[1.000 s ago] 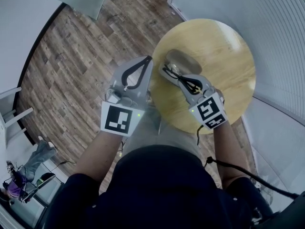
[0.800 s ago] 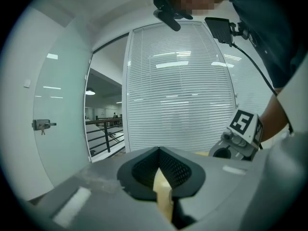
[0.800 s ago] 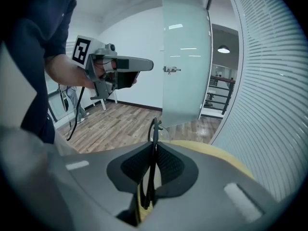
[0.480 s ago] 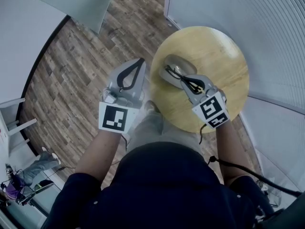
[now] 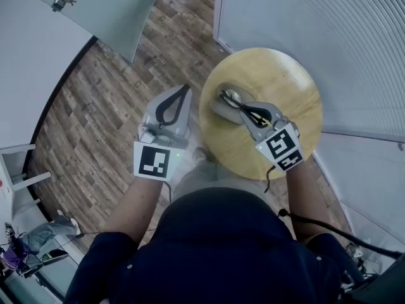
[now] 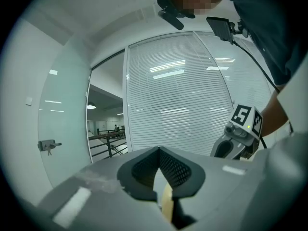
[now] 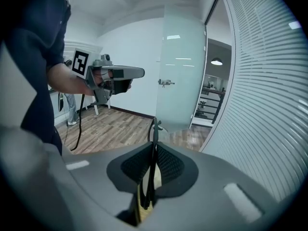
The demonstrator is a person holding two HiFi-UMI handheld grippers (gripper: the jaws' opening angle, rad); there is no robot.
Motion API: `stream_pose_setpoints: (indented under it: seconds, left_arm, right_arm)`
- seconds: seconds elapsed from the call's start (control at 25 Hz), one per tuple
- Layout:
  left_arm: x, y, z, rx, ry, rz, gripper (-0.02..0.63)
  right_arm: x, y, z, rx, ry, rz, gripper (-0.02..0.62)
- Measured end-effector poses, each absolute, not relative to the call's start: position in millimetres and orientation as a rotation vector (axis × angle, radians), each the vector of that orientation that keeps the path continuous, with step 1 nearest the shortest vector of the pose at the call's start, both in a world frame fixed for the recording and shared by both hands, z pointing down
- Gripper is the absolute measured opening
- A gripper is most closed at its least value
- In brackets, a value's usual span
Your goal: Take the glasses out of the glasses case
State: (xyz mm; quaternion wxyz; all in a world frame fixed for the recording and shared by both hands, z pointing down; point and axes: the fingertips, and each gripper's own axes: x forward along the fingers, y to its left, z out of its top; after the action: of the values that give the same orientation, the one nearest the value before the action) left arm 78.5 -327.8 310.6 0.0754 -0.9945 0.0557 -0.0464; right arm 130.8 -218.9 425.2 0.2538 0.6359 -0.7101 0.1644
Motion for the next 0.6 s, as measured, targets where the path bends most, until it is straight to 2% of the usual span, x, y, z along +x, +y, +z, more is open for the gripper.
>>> stream_pose_setpoints:
  seconds: [0.6]
  left_arm:
    - [66, -314, 251, -3.012, 0.103, -0.001, 0.006]
  right_arm:
    - [126, -195, 364, 1.829, -1.882, 0.352, 0.035]
